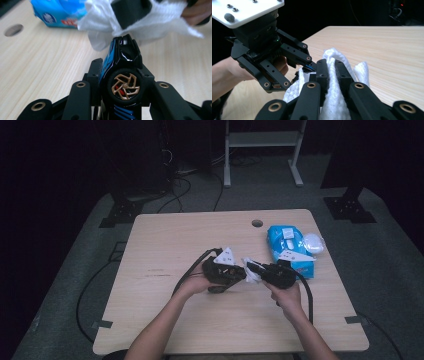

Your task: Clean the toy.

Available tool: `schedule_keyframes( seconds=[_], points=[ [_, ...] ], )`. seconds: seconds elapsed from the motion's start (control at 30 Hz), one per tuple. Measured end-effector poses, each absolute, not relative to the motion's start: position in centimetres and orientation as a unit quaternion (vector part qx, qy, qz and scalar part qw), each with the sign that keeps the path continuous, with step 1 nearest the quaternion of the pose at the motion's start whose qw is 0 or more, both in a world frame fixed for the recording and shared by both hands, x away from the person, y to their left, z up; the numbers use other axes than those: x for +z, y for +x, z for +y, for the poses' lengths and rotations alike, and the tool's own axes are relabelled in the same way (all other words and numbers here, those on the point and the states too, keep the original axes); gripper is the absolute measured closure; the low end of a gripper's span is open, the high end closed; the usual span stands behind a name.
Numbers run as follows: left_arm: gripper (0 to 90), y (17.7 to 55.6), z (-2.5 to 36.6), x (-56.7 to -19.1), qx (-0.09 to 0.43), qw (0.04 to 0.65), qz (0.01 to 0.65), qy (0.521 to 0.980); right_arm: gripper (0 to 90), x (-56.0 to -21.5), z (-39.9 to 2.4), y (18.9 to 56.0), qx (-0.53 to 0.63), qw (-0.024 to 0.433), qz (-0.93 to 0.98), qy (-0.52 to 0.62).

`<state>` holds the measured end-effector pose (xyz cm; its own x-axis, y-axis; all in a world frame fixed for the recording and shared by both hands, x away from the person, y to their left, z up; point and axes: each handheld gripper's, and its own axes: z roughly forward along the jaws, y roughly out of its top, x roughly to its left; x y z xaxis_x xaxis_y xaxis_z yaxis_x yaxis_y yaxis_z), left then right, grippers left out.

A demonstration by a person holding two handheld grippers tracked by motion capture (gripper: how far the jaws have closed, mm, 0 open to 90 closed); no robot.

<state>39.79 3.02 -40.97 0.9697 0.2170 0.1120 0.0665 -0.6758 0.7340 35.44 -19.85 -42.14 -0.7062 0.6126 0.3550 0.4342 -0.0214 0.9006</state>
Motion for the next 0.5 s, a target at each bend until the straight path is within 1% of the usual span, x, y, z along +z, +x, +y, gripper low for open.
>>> schedule_keyframes(
  seconds=[0.1,0.27,0.5],
  points=[
    [64.0,40.9,2.2,-41.3,0.087,0.374,0.076,0.920,83.1,-42.6,-20.5,35.8,0.605,0.072,0.692,0.388],
    [64.0,42.7,1.5,-41.9,0.082,0.349,0.098,0.928,83.1,-43.1,-20.8,36.2,0.599,0.073,0.692,0.396],
    [63.2,44.2,1.5,-42.4,0.063,0.328,0.111,0.936,83.0,-43.4,-21.1,36.5,0.594,0.073,0.692,0.403]
  ],
)
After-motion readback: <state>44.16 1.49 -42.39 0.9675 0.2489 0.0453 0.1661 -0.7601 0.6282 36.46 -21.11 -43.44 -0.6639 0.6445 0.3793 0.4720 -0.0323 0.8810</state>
